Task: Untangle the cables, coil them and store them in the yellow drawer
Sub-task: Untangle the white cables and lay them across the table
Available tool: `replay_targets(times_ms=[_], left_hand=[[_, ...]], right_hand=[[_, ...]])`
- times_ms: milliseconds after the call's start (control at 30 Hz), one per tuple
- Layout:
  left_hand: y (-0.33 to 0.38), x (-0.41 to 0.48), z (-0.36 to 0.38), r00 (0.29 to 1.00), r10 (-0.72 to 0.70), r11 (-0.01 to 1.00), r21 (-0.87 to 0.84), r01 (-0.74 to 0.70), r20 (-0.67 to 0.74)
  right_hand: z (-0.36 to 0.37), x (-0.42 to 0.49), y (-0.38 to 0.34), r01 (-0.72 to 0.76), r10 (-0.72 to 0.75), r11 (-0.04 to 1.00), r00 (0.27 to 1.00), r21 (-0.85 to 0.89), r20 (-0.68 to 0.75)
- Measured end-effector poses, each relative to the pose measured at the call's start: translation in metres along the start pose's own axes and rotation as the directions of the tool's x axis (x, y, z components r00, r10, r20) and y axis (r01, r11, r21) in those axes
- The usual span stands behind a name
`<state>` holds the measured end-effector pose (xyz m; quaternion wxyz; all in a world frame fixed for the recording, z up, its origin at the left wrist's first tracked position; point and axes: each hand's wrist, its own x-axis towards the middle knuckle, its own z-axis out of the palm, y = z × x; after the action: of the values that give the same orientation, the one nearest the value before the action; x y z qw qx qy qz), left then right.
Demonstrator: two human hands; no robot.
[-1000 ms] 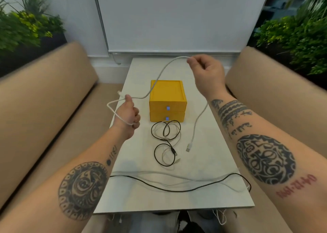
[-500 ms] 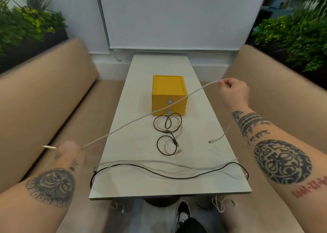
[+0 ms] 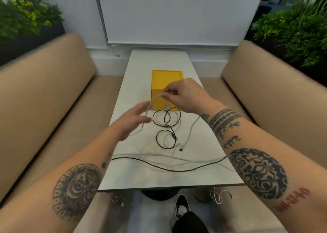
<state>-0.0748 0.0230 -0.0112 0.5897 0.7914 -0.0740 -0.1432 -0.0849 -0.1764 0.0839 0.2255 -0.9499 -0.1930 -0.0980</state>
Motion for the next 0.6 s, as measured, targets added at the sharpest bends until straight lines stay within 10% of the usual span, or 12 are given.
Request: replay_targets(times_ms=[67,200,367,600], left_hand=[[-0.014,0.006,0.001,0.989,0.080,0.976,0.192,-0.104,0.127],[-0.041,-0.001,-0.028,0.965,0.136,0.948,0.313,-0.061,-0.225],[-0.095,-0.030,-0.093,0.930,0.155,0.817,0.572,0.069,-0.332],[-0.127,-0.067,-0.127,0.872,0.151,0.792,0.585,0.176,-0.466]], right_hand=[[-0.005,0.006,-0.011,0.028,-0.028,1.000,0.998,0.011,-0.064],[-0.030,0.015,-0.012,0.021,-0.012,0.999,0.976,0.039,-0.217],[-0.055,0.015,0.029,-0.165,0.193,0.981,0.907,0.106,-0.374],[-0.050,-0.017,0.085,-0.370,0.365,0.927,0.928,-0.068,-0.070]])
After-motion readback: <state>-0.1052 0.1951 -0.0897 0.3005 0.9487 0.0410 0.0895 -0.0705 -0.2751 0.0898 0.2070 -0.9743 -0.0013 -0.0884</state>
